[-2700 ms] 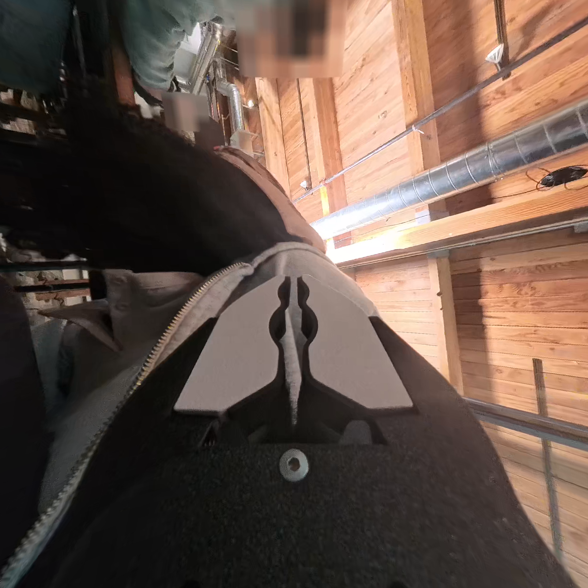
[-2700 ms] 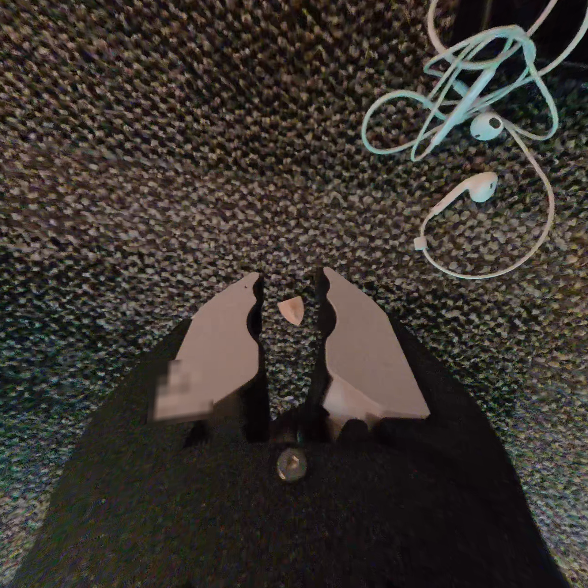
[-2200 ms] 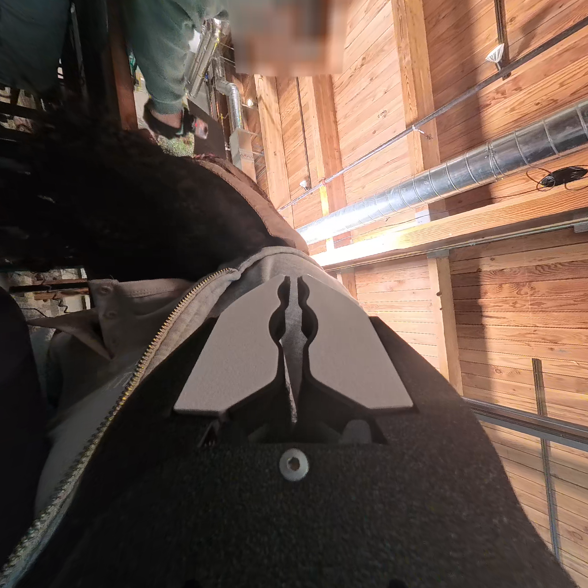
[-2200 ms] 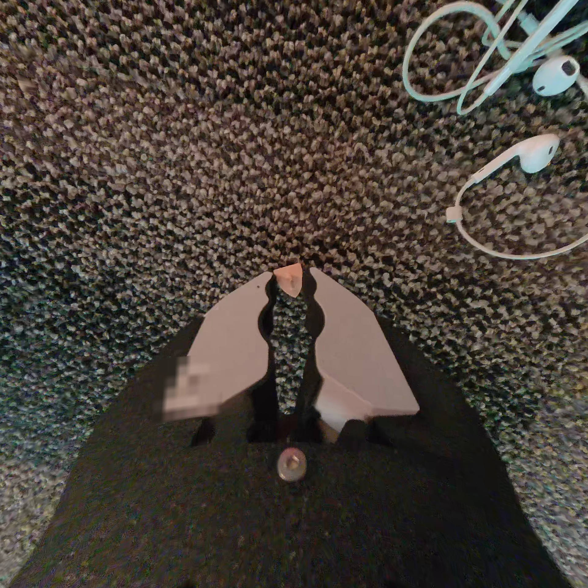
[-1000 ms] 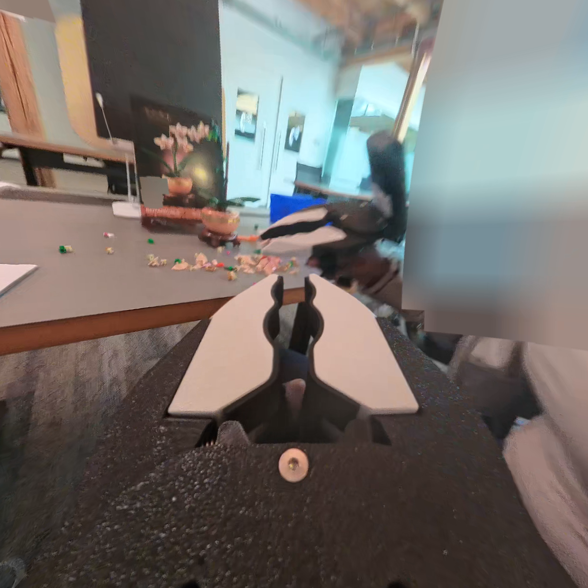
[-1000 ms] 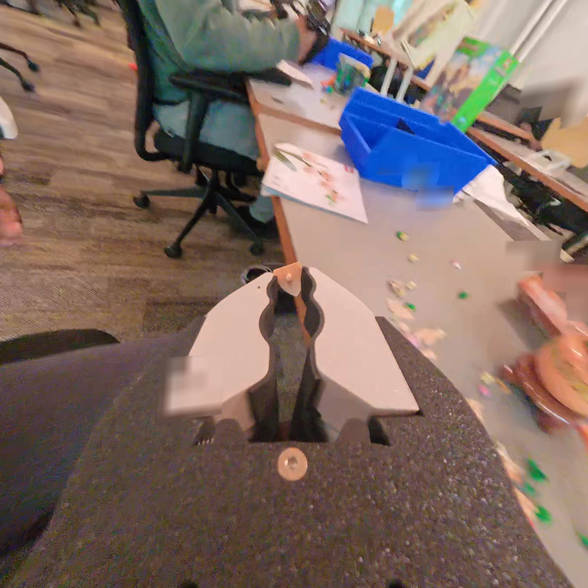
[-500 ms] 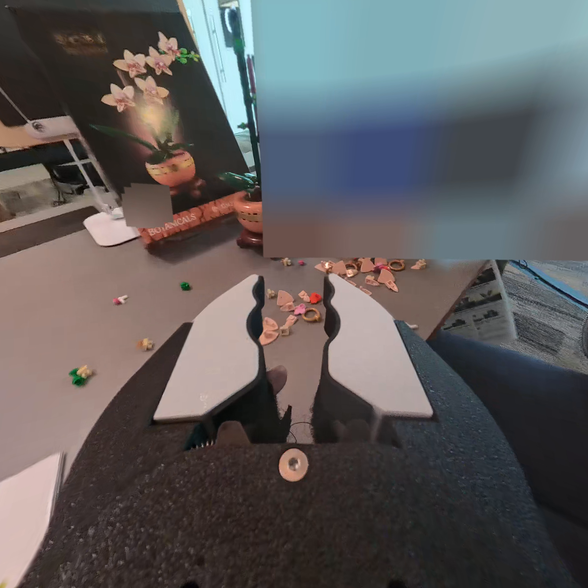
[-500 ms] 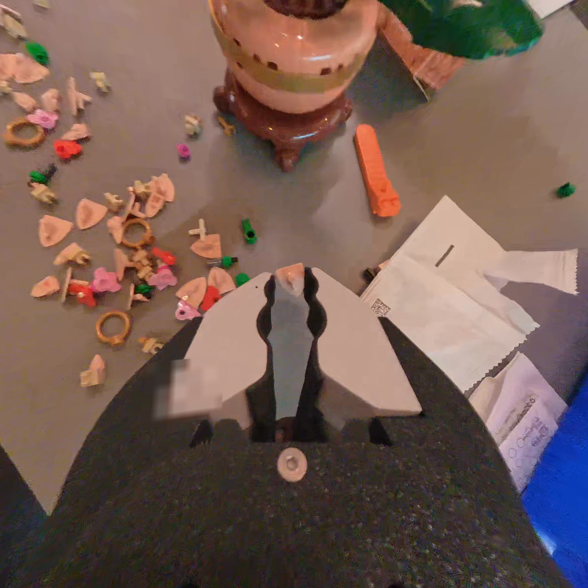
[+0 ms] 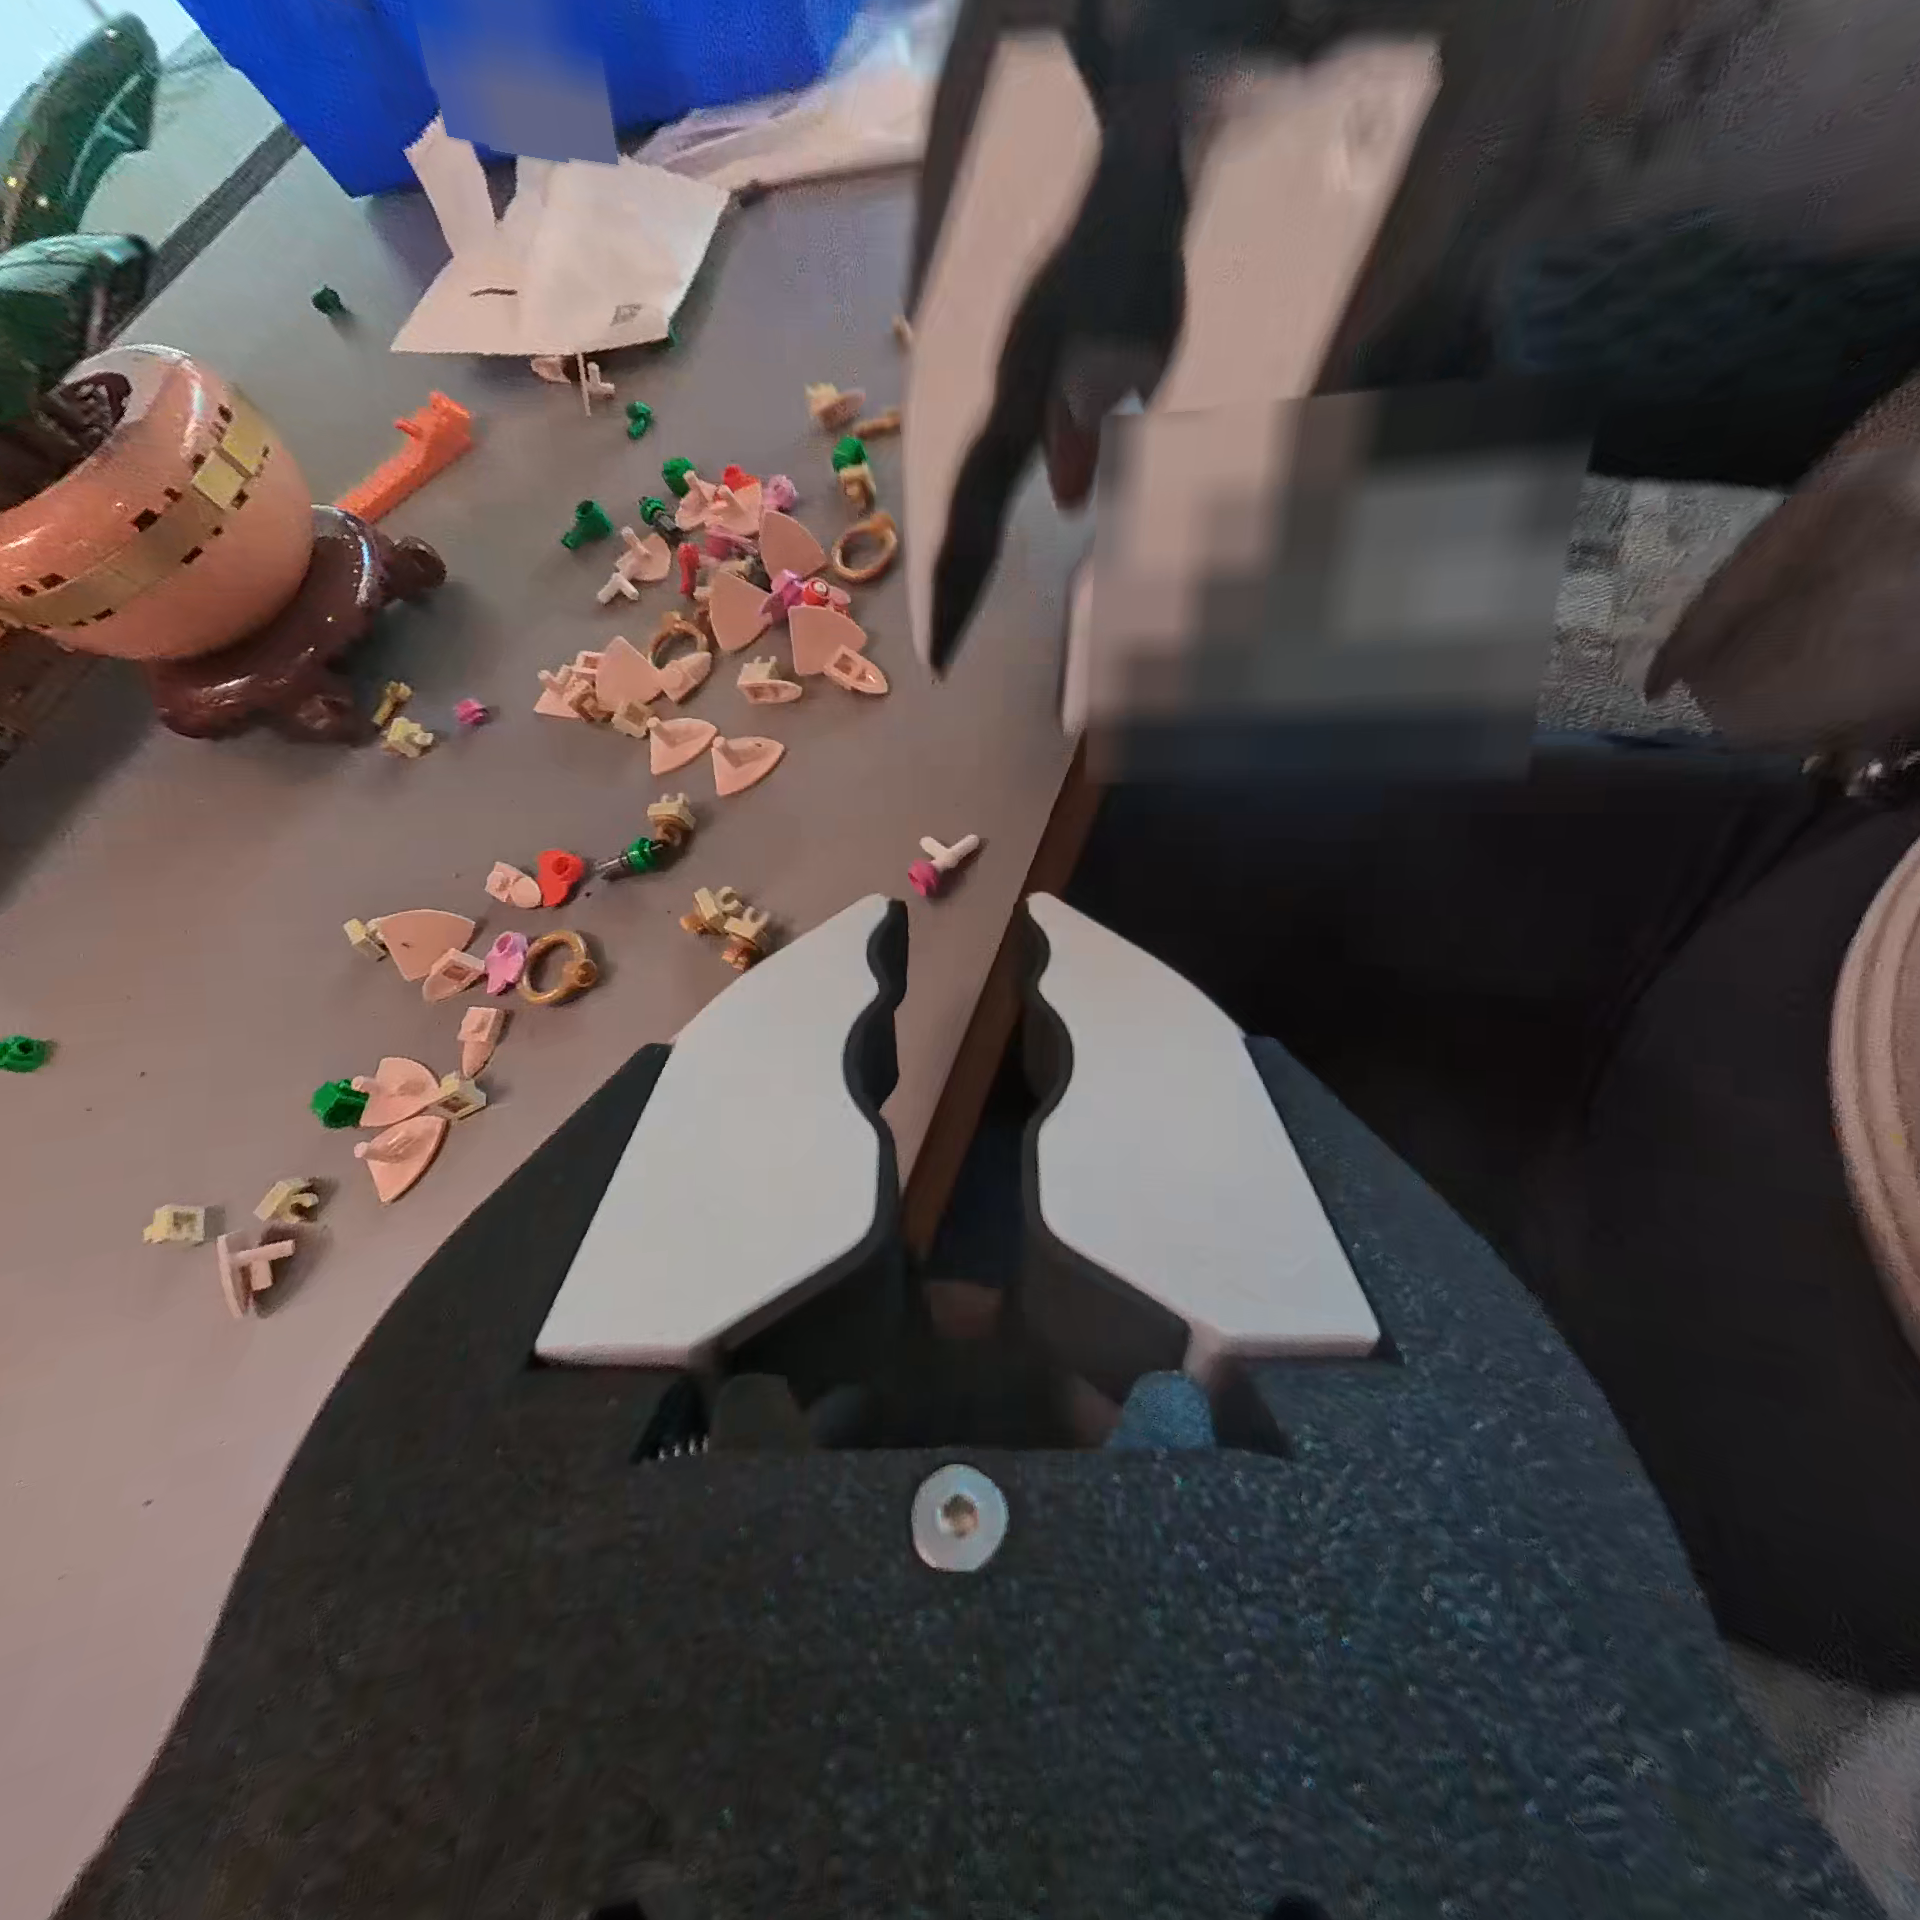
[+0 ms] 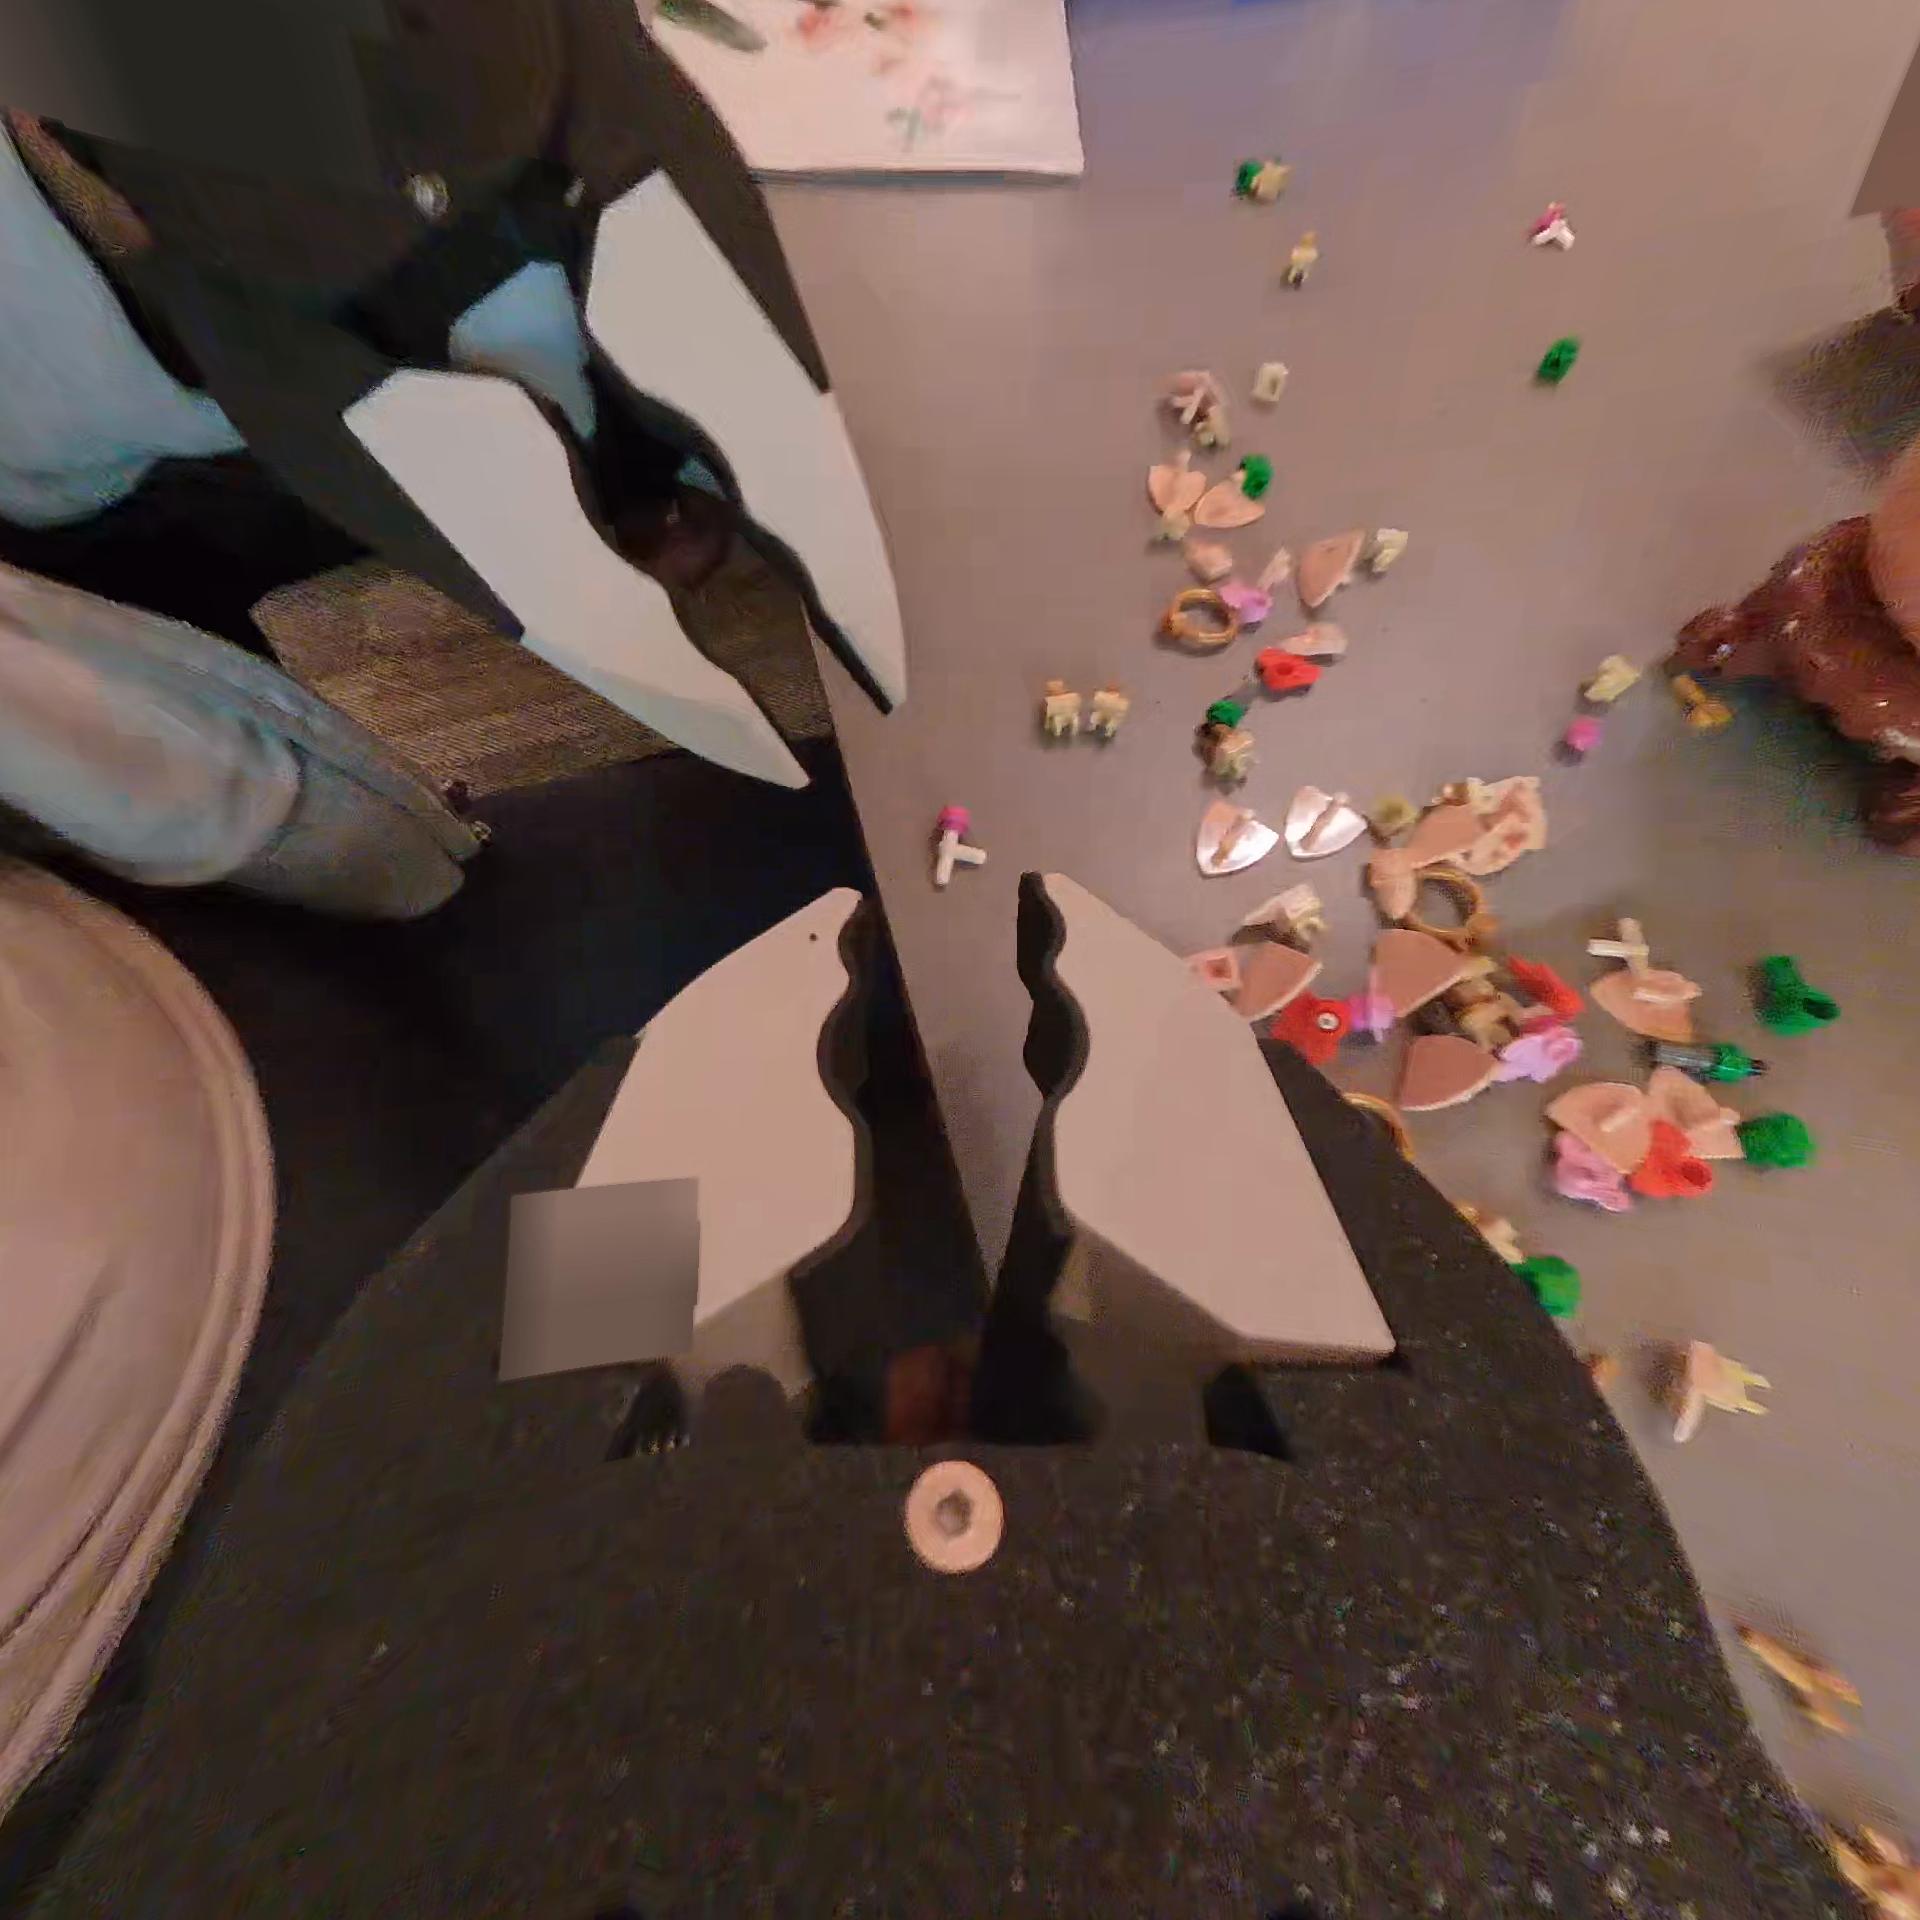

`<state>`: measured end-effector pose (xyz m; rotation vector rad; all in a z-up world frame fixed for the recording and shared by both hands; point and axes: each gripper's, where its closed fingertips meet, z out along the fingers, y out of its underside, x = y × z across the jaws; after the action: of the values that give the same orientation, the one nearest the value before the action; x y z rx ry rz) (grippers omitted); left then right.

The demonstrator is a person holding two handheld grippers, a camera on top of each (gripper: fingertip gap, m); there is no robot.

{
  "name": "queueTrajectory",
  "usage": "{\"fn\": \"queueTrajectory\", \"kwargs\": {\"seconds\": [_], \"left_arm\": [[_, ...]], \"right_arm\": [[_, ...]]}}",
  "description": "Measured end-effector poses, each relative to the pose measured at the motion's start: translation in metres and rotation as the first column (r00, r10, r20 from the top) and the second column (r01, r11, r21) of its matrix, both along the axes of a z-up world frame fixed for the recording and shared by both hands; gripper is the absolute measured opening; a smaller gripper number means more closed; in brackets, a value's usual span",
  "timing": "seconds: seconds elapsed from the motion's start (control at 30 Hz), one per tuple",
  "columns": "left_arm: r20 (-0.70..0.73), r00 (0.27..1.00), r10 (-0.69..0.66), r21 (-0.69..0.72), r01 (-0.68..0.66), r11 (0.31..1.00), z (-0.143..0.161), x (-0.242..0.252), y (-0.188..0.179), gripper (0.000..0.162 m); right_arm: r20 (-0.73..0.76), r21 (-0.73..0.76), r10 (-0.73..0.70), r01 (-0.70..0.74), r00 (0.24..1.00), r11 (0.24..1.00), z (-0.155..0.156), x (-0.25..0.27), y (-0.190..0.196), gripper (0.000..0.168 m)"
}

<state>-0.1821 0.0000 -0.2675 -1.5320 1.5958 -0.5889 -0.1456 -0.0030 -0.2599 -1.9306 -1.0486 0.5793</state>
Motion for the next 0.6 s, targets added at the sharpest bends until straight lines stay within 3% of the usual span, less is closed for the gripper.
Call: {"fn": "queueTrajectory", "kwargs": {"seconds": [0.23,0.27,0.47,0.6], "left_arm": [[0.088,0.994,-0.063,-0.201,0.079,0.976,0.002,-0.005,0.009,0.016],[0.1,0.992,-0.074,-0.221,0.095,0.971,0.002,-0.005,0.011,0.016],[0.155,0.986,-0.069,-0.434,0.13,0.891,0.01,-0.004,0.019,0.017],[0.217,0.974,-0.061,-0.427,0.151,0.892,0.018,-0.003,0.016,0.017]], "right_arm": [[0.105,-0.039,0.045,-0.041,0.993,0.998,-0.029,-0.026,0.008,0.035],[0.107,-0.034,0.054,-0.05,0.993,0.998,-0.029,-0.028,0.008,0.027],[0.18,0.039,0.044,-0.052,0.983,0.998,-0.029,-0.03,0.008,0.013],[0.234,0.128,0.028,-0.059,0.972,0.99,-0.029,-0.033,0.004,0.004]]}}
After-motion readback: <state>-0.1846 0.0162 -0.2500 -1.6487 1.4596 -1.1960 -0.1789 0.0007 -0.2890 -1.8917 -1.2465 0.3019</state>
